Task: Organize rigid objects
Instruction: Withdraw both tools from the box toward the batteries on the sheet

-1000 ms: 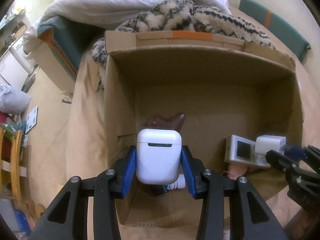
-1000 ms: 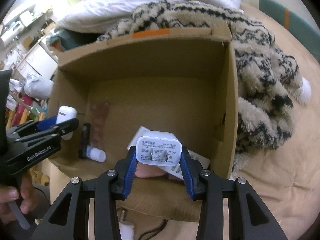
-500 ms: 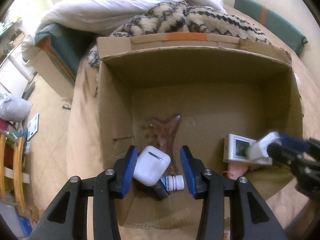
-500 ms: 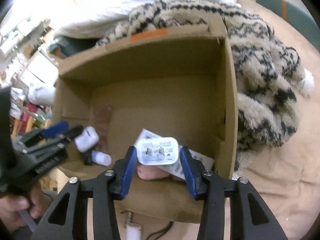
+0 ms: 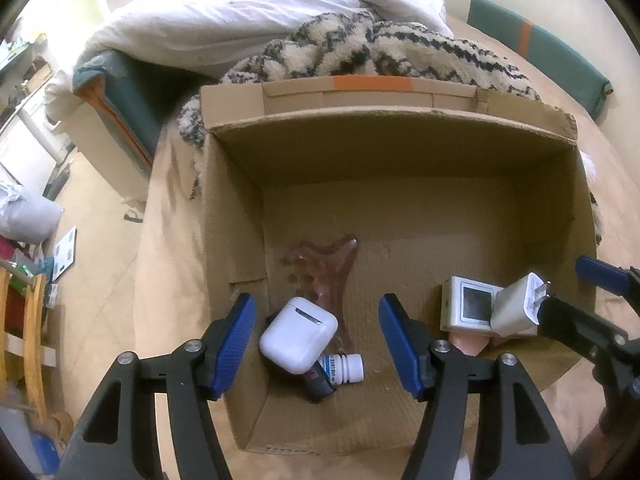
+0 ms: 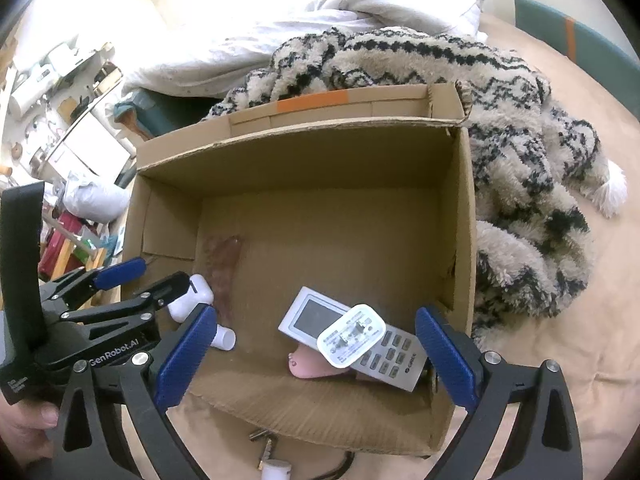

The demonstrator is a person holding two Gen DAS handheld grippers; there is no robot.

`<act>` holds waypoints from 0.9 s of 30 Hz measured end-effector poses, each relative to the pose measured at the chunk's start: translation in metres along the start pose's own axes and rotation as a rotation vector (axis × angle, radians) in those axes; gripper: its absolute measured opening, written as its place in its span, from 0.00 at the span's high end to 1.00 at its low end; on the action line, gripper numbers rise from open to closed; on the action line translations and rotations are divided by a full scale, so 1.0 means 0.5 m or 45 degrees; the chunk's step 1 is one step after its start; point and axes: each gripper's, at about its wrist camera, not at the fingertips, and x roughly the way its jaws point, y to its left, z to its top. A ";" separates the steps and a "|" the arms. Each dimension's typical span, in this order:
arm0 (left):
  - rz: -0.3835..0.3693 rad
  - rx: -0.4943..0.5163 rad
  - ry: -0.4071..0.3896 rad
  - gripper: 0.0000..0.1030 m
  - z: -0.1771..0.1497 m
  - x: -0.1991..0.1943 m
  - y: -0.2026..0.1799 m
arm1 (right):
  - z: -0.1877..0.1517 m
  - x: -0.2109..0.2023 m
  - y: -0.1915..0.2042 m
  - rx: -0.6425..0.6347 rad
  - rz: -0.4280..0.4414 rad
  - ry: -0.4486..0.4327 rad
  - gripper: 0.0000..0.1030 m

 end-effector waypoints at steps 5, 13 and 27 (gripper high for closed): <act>-0.028 0.020 -0.012 0.41 0.006 -0.026 0.003 | 0.004 -0.012 -0.006 0.022 -0.008 -0.014 0.00; -0.034 -0.073 0.008 0.41 -0.006 -0.096 0.053 | -0.013 -0.078 0.011 -0.006 -0.042 -0.097 0.00; 0.095 -0.063 -0.031 0.41 -0.138 -0.156 0.103 | -0.135 -0.124 0.067 -0.141 0.088 0.007 0.00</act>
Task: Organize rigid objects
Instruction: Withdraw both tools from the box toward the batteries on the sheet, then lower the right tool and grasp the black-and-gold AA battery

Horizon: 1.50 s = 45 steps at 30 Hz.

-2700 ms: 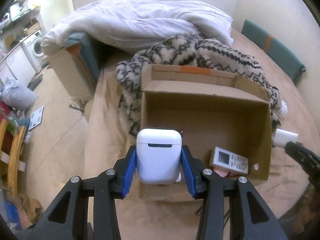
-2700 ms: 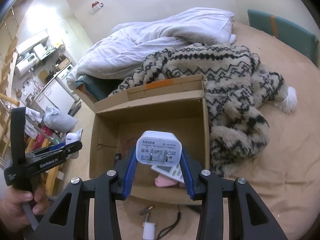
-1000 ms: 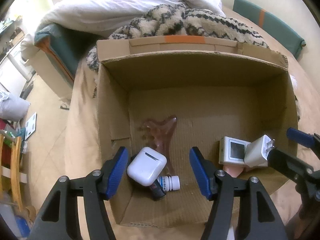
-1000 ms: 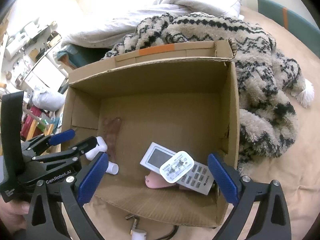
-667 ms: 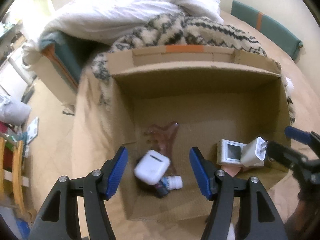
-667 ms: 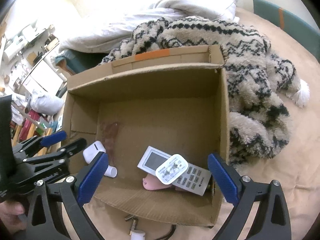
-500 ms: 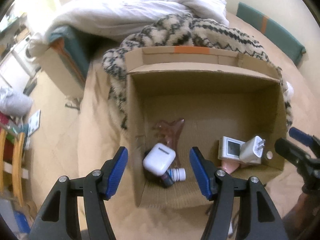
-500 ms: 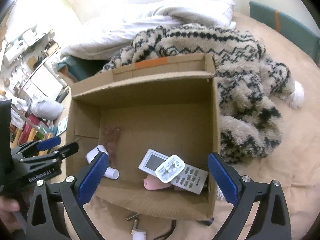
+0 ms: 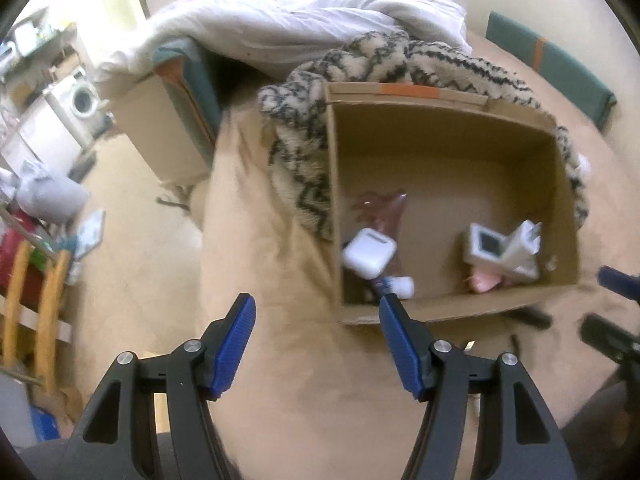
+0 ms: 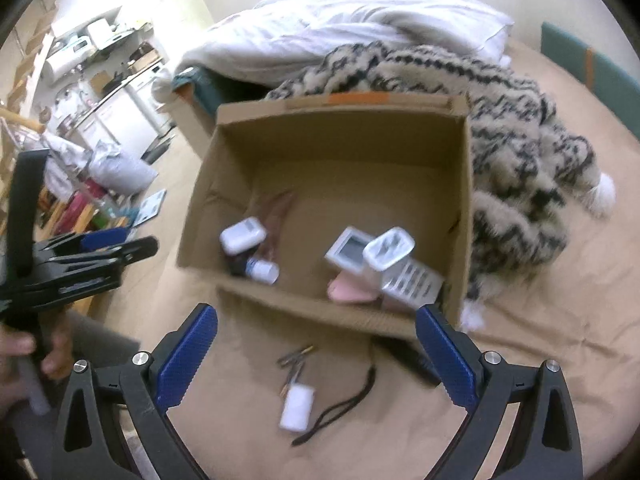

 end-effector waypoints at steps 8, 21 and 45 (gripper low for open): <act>-0.061 -0.144 -0.027 0.41 0.015 -0.015 0.040 | -0.037 0.081 -0.011 0.056 0.035 0.206 0.20; -0.167 -0.211 0.006 0.40 0.017 -0.035 0.043 | -0.075 0.291 0.088 -0.309 -0.161 0.512 0.29; -0.191 -0.305 0.049 0.40 0.011 -0.024 0.058 | -0.059 0.172 0.125 -0.378 -0.065 0.369 0.57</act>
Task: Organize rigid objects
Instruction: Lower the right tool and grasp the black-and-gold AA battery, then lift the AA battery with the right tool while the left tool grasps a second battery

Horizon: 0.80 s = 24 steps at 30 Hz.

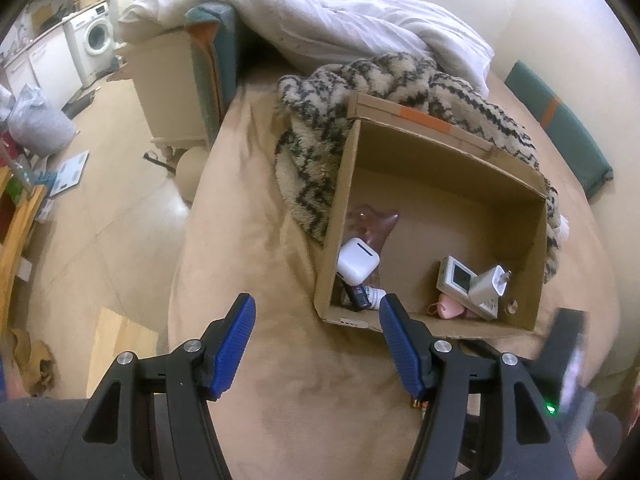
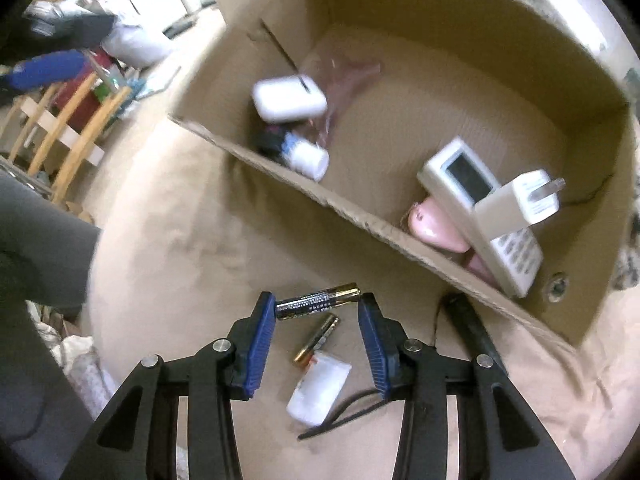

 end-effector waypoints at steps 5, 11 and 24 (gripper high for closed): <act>0.025 0.029 0.017 0.40 -0.007 0.012 -0.010 | -0.009 -0.093 -0.012 0.019 0.009 -0.146 0.57; 0.068 0.068 0.032 0.41 -0.018 0.029 -0.021 | -0.005 -0.185 -0.038 0.084 0.017 -0.347 0.57; 0.188 0.171 0.062 0.41 -0.038 0.072 -0.034 | -0.022 -0.240 -0.135 0.293 -0.020 -0.610 0.57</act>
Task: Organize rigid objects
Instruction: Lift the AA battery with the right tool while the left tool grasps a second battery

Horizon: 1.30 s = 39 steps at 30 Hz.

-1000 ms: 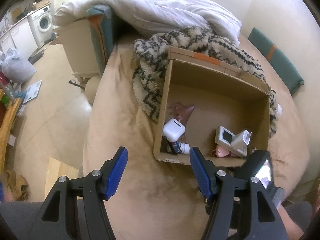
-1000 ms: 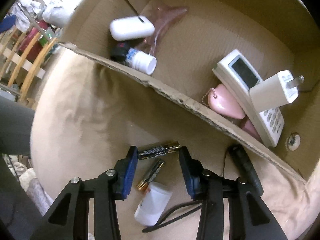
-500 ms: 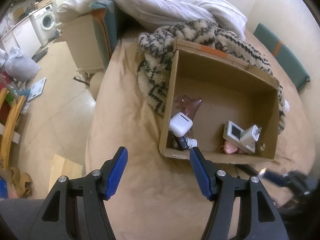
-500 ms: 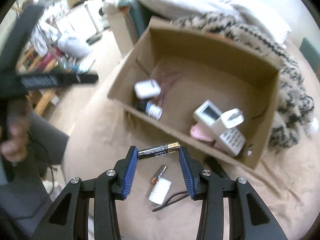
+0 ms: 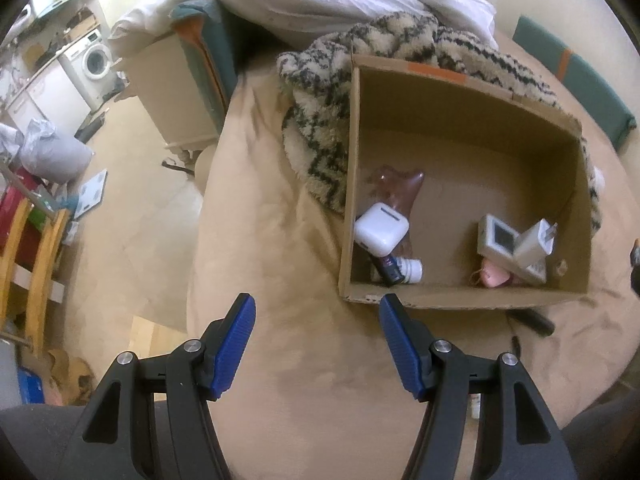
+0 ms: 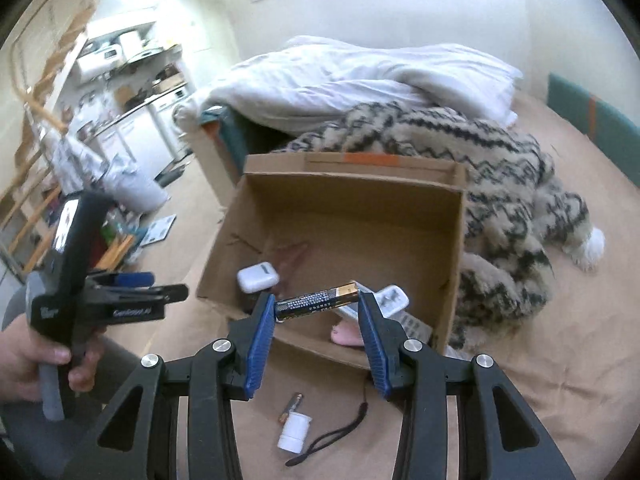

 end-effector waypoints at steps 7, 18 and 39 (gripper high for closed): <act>0.016 0.073 0.017 0.41 -0.008 0.018 -0.025 | 0.005 -0.007 -0.014 0.059 0.016 -0.036 0.57; -0.157 0.223 0.254 0.54 -0.059 0.089 -0.144 | 0.012 0.008 -0.043 0.162 0.003 0.024 0.57; -0.171 0.285 0.539 0.91 -0.089 0.219 -0.281 | 0.022 -0.001 -0.039 0.169 0.120 0.019 0.57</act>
